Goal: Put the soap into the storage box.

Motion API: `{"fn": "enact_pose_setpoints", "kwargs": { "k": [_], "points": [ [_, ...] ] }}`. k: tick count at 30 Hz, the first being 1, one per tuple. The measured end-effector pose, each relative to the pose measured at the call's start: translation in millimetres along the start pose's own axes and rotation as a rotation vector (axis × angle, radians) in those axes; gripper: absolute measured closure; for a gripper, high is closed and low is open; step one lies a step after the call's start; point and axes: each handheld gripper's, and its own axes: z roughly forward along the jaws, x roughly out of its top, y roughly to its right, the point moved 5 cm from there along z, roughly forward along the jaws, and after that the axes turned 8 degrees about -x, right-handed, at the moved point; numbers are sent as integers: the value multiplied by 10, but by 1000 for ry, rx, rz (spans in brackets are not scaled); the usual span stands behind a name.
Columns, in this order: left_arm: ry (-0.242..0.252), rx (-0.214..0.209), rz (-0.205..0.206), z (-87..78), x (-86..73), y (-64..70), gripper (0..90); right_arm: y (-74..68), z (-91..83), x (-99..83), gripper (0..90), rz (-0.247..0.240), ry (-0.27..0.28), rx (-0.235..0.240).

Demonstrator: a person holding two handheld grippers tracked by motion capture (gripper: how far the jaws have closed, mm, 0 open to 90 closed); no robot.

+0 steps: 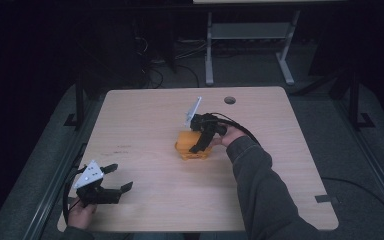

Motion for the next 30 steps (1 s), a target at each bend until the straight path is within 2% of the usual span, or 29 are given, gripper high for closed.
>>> {"fn": "enact_pose_setpoints", "kwargs": {
  "k": [19,30],
  "points": [
    [5,-2,-7,9,4,10,143,-9,28,-24,196,10,-2,4],
    [-6,-2,4,6,2,6,143,-2,-23,-31,172,47,-2,10]
  ]
}}
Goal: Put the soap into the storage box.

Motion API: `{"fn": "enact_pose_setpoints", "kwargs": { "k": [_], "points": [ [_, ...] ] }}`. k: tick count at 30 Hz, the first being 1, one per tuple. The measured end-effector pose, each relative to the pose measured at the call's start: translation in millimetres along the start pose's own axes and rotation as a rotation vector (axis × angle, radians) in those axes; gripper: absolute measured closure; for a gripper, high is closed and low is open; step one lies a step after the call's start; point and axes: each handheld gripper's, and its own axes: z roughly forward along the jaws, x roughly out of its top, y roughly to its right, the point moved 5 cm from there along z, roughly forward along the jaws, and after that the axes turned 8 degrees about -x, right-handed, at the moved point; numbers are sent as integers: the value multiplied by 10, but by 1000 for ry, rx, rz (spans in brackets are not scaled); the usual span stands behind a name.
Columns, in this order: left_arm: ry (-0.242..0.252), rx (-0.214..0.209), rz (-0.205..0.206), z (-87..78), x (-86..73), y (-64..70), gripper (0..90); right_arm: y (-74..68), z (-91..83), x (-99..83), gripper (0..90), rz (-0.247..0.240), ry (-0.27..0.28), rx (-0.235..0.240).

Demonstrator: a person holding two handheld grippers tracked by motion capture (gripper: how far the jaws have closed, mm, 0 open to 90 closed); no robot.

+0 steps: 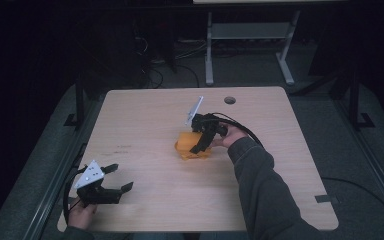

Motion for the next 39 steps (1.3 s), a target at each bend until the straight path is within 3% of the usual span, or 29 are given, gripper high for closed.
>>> {"fn": "enact_pose_setpoints", "kwargs": {
  "k": [28,39],
  "points": [
    [-3,-4,-1,22,-3,15,143,-10,-311,-196,152,68,44,-39],
    [-10,-4,0,23,-5,15,143,-14,-435,-255,159,72,56,-68]
  ]
}}
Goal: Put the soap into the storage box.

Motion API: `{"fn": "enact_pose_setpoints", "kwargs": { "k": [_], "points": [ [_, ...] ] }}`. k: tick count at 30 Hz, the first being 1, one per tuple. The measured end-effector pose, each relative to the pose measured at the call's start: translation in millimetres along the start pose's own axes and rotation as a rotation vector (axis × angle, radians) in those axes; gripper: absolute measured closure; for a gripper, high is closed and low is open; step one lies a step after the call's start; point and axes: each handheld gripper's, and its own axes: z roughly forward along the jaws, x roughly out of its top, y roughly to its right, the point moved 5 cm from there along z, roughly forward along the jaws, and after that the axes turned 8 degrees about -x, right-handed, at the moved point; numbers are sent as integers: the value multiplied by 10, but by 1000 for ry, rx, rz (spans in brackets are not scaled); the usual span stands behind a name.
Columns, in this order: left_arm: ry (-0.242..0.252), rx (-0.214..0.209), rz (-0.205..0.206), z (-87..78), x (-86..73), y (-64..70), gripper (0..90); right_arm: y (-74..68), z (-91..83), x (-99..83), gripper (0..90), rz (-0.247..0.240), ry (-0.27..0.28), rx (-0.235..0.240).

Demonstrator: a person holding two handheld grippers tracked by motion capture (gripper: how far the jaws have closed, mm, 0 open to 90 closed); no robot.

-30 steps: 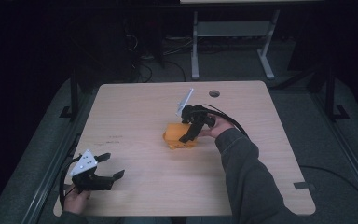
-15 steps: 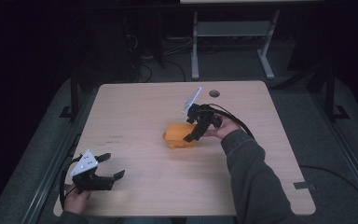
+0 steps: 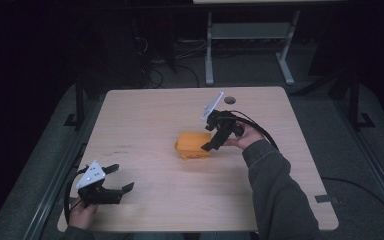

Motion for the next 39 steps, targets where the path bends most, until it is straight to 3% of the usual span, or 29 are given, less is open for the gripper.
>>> {"fn": "enact_pose_setpoints", "kwargs": {
  "k": [39],
  "points": [
    [-9,1,0,13,-6,5,143,-48,-331,-440,164,105,15,-37]
  ]
}}
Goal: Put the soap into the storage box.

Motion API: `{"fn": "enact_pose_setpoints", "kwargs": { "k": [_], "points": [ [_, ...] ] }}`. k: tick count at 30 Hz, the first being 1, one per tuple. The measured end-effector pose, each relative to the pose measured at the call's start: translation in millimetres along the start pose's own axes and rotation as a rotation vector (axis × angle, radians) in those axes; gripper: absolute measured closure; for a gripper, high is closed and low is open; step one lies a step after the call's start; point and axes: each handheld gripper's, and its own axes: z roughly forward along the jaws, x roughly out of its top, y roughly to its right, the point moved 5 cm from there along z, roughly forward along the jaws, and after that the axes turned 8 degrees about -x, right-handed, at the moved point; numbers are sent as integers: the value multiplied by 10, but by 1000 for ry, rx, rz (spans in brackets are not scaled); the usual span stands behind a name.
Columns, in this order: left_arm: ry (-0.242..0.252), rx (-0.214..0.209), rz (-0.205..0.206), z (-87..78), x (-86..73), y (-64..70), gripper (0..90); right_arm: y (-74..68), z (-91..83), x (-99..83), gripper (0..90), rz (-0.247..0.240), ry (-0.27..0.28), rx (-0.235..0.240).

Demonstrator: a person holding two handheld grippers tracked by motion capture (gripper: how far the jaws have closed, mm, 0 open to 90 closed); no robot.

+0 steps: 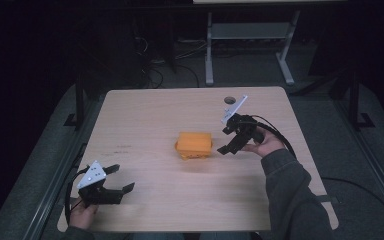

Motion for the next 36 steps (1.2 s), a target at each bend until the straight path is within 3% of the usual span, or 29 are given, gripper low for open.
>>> {"fn": "enact_pose_setpoints", "kwargs": {
  "k": [29,36],
  "points": [
    [-11,2,1,6,-9,-1,143,-121,-136,-476,180,68,6,-15],
    [-11,0,1,16,-12,-1,143,-156,-178,-666,178,99,7,-24]
  ]
}}
